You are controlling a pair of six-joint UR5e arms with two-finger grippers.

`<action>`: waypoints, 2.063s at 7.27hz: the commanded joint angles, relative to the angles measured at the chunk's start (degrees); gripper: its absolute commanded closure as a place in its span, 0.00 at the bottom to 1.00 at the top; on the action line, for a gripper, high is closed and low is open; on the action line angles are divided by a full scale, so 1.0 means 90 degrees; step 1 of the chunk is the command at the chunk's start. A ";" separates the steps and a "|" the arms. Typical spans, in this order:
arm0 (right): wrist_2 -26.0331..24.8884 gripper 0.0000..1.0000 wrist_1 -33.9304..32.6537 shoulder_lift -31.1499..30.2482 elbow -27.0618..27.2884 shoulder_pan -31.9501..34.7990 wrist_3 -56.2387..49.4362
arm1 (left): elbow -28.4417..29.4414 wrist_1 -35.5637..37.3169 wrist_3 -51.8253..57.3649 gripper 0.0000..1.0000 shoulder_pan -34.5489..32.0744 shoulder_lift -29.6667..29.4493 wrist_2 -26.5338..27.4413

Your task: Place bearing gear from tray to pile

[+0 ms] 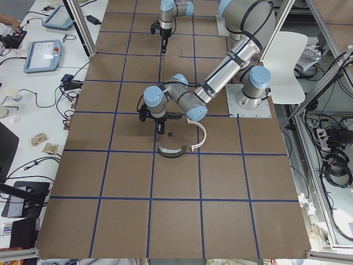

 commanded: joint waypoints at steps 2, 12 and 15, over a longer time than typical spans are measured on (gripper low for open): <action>-0.0009 0.00 0.1681 -0.1005 -0.0691 -0.0856 -0.1150 | 0.0086 -0.0126 -0.1084 0.16 -0.1145 0.0368 -0.0114; -0.0204 0.00 0.5636 -0.3549 -0.1437 -0.2159 -0.2553 | 0.0487 0.1690 -0.7984 0.08 -0.6011 -0.1252 0.0413; -0.0165 0.00 0.5578 -0.3500 -0.1437 -0.2169 -0.2553 | 0.0146 0.1592 -0.7975 0.21 -0.6218 -0.1233 0.0540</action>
